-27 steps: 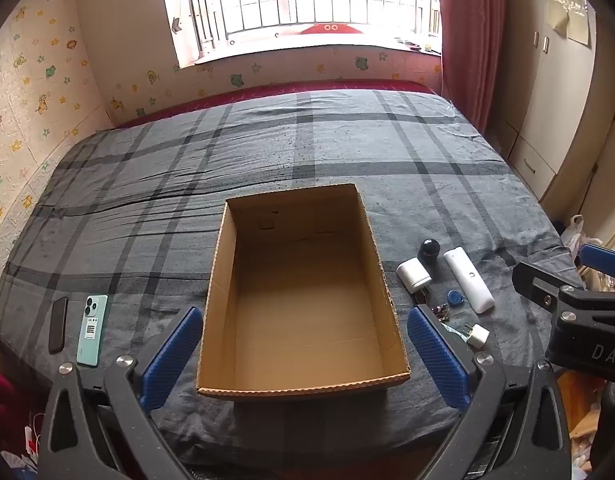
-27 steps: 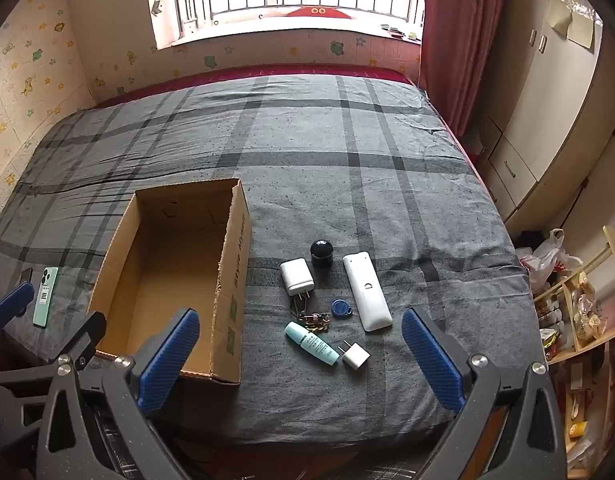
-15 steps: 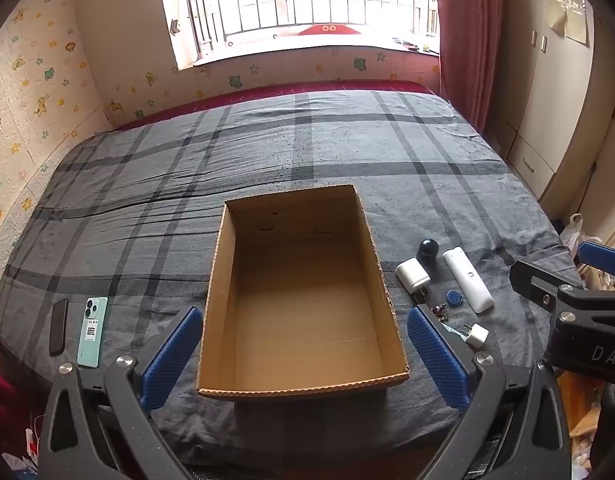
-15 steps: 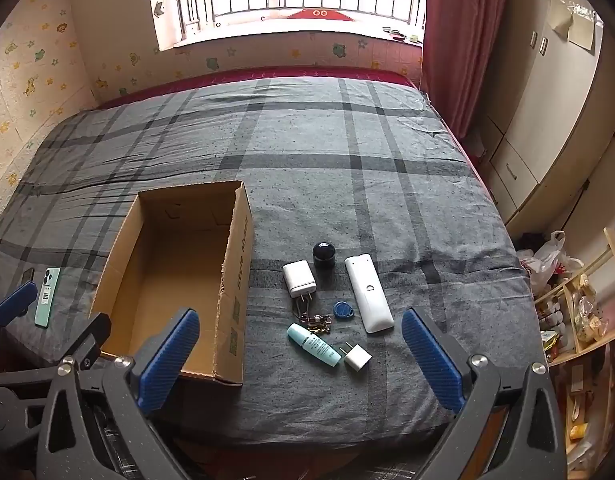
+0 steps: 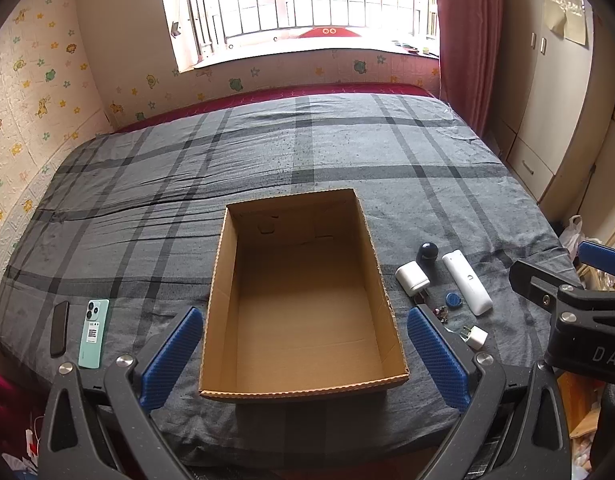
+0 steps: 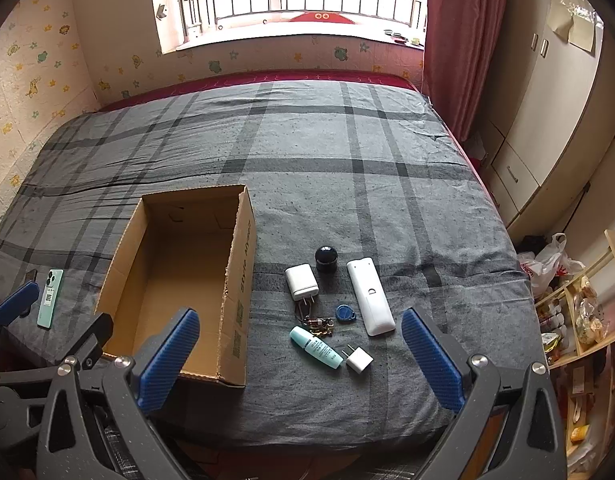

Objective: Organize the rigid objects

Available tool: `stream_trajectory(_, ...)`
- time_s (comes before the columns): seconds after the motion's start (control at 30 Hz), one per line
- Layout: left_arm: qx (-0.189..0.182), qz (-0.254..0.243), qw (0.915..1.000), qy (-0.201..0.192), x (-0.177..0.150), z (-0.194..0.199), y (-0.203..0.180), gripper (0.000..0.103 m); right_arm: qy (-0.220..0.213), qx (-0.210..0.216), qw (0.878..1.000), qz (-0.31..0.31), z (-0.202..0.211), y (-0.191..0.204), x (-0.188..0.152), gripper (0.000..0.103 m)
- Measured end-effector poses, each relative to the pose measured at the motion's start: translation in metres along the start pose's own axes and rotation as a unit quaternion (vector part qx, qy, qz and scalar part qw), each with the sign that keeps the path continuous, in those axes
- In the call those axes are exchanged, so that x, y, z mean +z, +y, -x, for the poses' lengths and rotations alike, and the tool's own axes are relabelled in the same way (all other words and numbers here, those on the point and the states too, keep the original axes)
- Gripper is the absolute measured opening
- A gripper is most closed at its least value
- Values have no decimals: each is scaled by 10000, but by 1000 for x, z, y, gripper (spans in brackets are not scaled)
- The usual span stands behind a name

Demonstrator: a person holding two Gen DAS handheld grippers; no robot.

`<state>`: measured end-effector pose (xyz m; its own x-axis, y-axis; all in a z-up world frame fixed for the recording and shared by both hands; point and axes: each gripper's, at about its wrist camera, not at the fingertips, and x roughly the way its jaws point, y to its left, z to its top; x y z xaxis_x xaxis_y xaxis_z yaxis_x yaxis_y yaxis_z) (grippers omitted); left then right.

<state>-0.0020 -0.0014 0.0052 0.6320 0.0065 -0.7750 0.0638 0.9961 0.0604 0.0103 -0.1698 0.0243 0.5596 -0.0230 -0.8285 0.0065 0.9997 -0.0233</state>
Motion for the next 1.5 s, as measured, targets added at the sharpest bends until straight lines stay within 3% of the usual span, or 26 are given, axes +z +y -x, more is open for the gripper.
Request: stream_trajectory(1.5, 33, 1, 10000, -38, -1, -2, 7, 103, -49, 33, 10000, -29, 0, 1, 2, 103)
